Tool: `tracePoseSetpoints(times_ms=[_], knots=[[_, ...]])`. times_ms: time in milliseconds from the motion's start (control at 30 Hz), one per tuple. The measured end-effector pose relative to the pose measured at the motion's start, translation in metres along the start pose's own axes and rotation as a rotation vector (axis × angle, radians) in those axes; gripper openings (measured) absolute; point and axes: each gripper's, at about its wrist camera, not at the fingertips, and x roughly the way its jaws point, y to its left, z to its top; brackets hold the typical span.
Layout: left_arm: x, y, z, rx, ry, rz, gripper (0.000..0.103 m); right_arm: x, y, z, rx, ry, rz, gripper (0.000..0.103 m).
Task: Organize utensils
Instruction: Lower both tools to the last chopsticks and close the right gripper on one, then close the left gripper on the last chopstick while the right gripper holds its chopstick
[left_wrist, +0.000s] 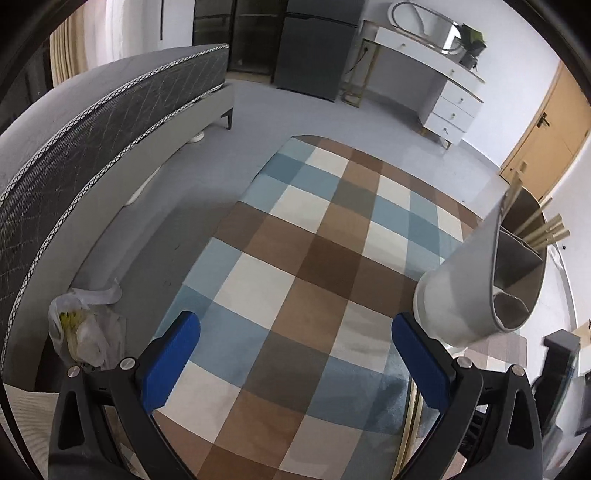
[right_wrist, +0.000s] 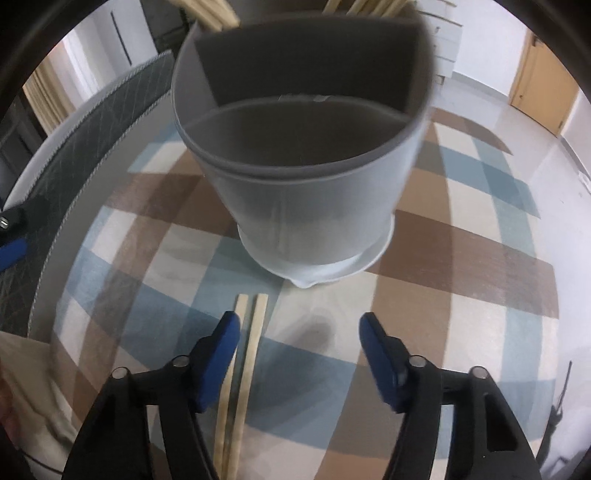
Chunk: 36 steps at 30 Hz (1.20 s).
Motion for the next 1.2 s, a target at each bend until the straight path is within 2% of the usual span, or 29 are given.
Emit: tracePoseSetpoints(times_ms=[100,167,367,633,700,733,800,833,900,1100,1200], knots=[[0.002,0.001,0.001,-0.005,0.012,-0.003,0.101,0.009,0.008,0.001,-0.039,0.024,-0.014,0.053],[0.002,0.003,0.002,-0.009,0.019,-0.003,0.101,0.012,0.014,0.001,-0.062,0.034,-0.032,0.052],[0.002,0.011,0.005,-0.05,0.057,-0.01,0.101,0.017,0.017,-0.003,-0.062,0.063,-0.067,0.039],[-0.001,0.018,0.009,-0.076,0.052,-0.02,0.101,0.018,0.033,0.004,-0.109,0.051,-0.103,0.037],[-0.002,0.019,0.01,-0.079,0.05,-0.023,0.101,0.019,0.037,0.007,-0.107,0.038,-0.098,0.03],[-0.003,0.02,0.01,-0.079,0.047,-0.027,0.101,0.019,0.037,0.007,-0.095,0.033,-0.085,0.027],[-0.005,0.019,0.01,-0.073,0.038,-0.025,0.101,0.018,0.036,0.007,-0.066,0.032,-0.053,0.008],[-0.005,0.019,0.01,-0.065,0.032,-0.021,0.101,0.018,0.035,0.007,-0.058,0.035,-0.056,0.006],[-0.004,0.016,0.008,-0.052,0.03,-0.024,0.101,0.012,0.031,0.007,-0.035,0.035,-0.013,0.006],[-0.001,0.005,-0.002,0.015,0.015,-0.026,0.101,-0.044,-0.009,-0.008,0.076,-0.077,0.067,0.006],[0.006,-0.003,-0.012,0.061,0.064,-0.064,0.101,-0.071,-0.027,-0.019,0.158,-0.121,0.114,0.006]])
